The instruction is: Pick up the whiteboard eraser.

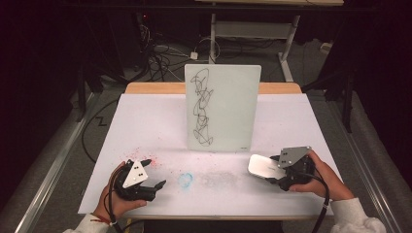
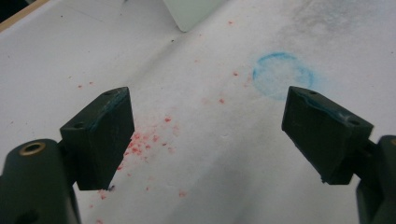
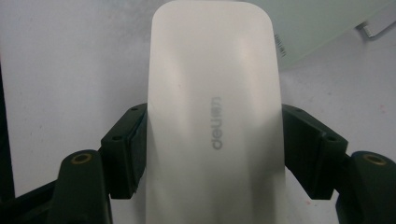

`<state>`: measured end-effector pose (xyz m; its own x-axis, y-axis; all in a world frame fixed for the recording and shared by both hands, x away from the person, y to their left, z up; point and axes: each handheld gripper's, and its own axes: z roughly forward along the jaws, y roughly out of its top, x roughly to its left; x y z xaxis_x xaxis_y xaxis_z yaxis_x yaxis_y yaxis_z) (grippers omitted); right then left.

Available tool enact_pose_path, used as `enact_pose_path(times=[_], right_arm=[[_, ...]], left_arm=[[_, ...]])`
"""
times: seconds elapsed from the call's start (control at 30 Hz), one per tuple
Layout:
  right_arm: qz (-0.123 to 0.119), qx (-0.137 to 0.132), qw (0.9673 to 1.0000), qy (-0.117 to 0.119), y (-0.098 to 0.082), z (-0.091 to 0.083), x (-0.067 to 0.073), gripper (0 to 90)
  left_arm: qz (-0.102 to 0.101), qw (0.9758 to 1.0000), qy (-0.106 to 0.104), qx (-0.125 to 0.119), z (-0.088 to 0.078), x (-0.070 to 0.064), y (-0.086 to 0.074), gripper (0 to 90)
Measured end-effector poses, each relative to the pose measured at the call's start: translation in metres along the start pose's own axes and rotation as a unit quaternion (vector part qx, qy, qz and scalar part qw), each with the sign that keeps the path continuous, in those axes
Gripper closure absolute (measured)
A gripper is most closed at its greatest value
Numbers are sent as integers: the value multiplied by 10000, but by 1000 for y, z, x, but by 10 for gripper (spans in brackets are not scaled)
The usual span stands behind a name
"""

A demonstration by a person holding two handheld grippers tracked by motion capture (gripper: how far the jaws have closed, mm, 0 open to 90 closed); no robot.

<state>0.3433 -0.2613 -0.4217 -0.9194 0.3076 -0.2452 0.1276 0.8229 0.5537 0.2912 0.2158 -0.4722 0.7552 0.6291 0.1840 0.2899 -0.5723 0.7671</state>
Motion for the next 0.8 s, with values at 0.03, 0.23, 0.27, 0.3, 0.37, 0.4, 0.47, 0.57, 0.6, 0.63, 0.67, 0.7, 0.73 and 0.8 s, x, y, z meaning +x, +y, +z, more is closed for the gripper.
enact_pose_path(times=[0.03, 0.23, 0.27, 0.3, 0.37, 0.4, 0.47, 0.57, 0.6, 0.63, 0.67, 0.7, 0.73, 0.8], right_arm=[[63, -44, 9999, -72, 1, -1, 1, 309], [148, -255, 9988, -383, 8, -2, 6, 310], [148, -293, 9986, -410, 9, -3, 7, 310], [208, -303, 9982, -468, 10, -4, 8, 310], [206, -414, 9976, -513, 12, -5, 8, 310], [238, -453, 9972, -538, 12, -5, 8, 309], [297, -534, 9961, -634, 13, -5, 7, 310], [444, -656, 9941, -740, 13, -6, 5, 310], [472, -684, 9937, -747, 14, -5, 4, 310], [477, -696, 9937, -738, 14, -5, 3, 309], [493, -705, 9932, -784, 14, -3, 3, 310], [505, -701, 9929, -817, 15, -2, 2, 310], [504, -705, 9930, -805, 15, -1, 2, 310], [492, -722, 9929, -805, 16, 1, 2, 310]], left_arm=[[6, 10000, 12, -4, 0, 0, 0, 163], [50, 10000, 56, -59, 0, 1, 0, 164], [5, 10000, 37, -52, 0, 1, 0, 165], [6, 10000, 40, -60, 0, 1, 0, 167], [50, 9999, 77, -83, 0, 2, 0, 169], [58, 9999, 74, -71, 0, 2, 0, 169], [14, 10000, 44, -30, 0, 2, -1, 170], [-4, 10000, 63, -30, 0, 2, -3, 170], [-16, 10000, 67, -26, 0, 2, -3, 170], [-12, 10000, 69, -15, -1, 2, -4, 170], [36, 9999, 99, -27, -1, 3, -4, 172], [-15, 10000, 74, -2, -1, 2, -5, 175], [-23, 10000, 81, -5, -2, 2, -5, 175], [-31, 9999, 99, 1, -2, 2, -5, 175]])
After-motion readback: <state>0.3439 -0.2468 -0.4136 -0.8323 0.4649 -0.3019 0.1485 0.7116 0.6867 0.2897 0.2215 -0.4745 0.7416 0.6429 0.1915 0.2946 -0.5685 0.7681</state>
